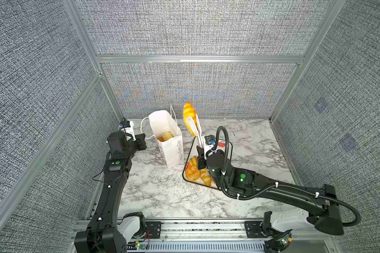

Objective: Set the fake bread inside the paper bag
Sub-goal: 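Carry the croissant in the tongs over the bag opening held by the left gripper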

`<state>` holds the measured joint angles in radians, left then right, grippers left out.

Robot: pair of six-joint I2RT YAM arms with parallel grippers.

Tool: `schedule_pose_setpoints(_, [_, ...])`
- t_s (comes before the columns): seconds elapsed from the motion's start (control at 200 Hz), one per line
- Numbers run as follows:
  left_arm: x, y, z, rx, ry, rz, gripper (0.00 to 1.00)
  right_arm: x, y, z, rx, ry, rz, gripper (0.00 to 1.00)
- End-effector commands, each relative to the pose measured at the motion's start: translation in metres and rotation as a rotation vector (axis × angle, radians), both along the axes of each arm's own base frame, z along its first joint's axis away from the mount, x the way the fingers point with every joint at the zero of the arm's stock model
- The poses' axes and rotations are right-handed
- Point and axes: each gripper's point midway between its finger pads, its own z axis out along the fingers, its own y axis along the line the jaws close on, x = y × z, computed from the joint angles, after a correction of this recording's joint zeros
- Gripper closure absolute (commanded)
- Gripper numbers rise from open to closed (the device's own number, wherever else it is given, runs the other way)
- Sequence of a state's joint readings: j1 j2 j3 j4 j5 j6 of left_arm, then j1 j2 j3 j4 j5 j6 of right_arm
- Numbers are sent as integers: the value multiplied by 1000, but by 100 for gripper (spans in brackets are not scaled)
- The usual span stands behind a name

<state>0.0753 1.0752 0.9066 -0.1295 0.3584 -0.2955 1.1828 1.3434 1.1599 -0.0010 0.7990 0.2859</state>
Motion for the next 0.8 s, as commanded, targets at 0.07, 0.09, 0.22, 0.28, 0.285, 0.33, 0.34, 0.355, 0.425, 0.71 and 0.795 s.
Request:
schedule_pose_setpoints(0.07, [2, 0, 3, -1, -15, -4, 100, 2, 18, 27, 43, -68, 15, 77])
schedule_pose_setpoints(0.09, [2, 0, 3, -1, -16, -3, 100, 2, 21, 28, 41, -71, 19, 76])
schedule_pose_setpoints(0.22, [1, 0, 4, 1, -16, -2, 100, 2, 36, 33, 40, -84, 47, 76])
schedule_pose_setpoints(0.28, [1, 0, 3, 1, -16, -1, 100, 3, 41, 35, 42, -88, 60, 76])
schedule_pose_setpoints(0.285, [1, 0, 4, 1, -17, -1, 100, 3, 41, 35, 42, -89, 61, 76])
schedule_pose_setpoints(0.33, [1, 0, 3, 0, -16, -1, 100, 4, 45, 37, 41, -90, 66, 77])
schedule_pose_setpoints(0.34, [1, 0, 3, 0, -16, -1, 100, 4, 46, 37, 39, -90, 68, 77])
schedule_pose_setpoints(0.355, [1, 0, 3, 1, -15, -1, 100, 4, 47, 37, 40, -91, 69, 77])
schedule_pose_setpoints(0.425, [1, 0, 3, 1, -16, -2, 100, 5, 52, 38, 37, -92, 79, 76])
schedule_pose_setpoints(0.71, [1, 0, 4, 0, -18, -3, 100, 12, 80, 29, 0, -53, 135, 76])
schedule_pose_setpoints(0.795, [1, 0, 3, 0, -16, -2, 100, 17, 87, 22, -9, -22, 149, 76])
